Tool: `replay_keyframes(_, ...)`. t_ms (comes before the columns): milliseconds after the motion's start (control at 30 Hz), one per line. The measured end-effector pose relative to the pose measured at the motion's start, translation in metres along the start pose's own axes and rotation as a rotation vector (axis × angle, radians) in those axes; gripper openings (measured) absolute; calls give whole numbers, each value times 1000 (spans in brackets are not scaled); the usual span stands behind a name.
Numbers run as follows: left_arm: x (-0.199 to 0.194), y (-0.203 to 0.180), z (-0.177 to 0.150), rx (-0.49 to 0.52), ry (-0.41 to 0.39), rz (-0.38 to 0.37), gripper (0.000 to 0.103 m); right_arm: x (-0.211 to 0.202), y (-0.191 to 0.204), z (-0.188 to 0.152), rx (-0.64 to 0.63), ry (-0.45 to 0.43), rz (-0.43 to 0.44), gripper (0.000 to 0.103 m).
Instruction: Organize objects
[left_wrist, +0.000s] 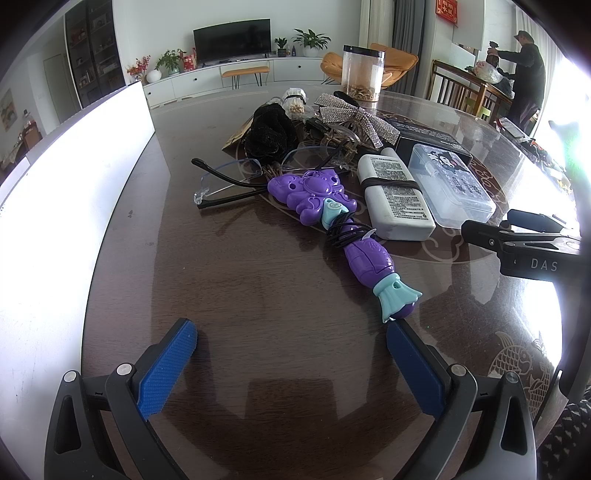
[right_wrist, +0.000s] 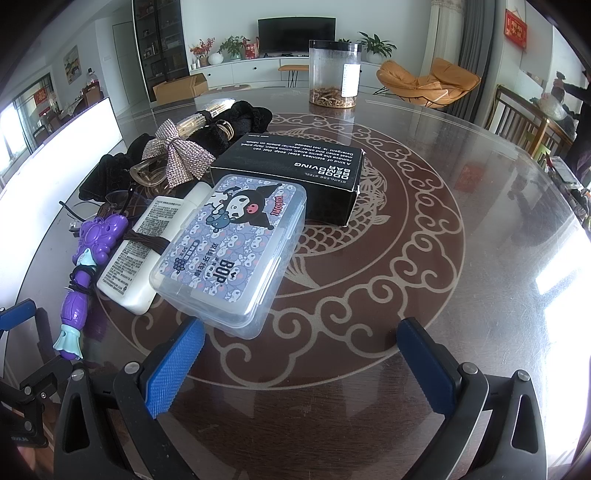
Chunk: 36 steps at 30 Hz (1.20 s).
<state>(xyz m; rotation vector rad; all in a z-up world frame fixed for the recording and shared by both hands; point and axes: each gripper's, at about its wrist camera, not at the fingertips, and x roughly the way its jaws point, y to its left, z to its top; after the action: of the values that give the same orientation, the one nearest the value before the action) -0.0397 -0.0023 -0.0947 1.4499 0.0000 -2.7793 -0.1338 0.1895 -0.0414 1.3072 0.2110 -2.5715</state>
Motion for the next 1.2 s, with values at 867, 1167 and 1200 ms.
replay_keyframes(867, 0, 0, 0, 0, 0, 0, 103, 1, 0, 0, 0, 0, 0, 103)
replay_keyframes(1167, 0, 0, 0, 0, -1, 0, 103, 0, 1, 0, -1, 0, 0, 103)
replay_keyframes(1200, 0, 0, 0, 0, -1, 0, 103, 1, 0, 0, -1, 0, 0, 103)
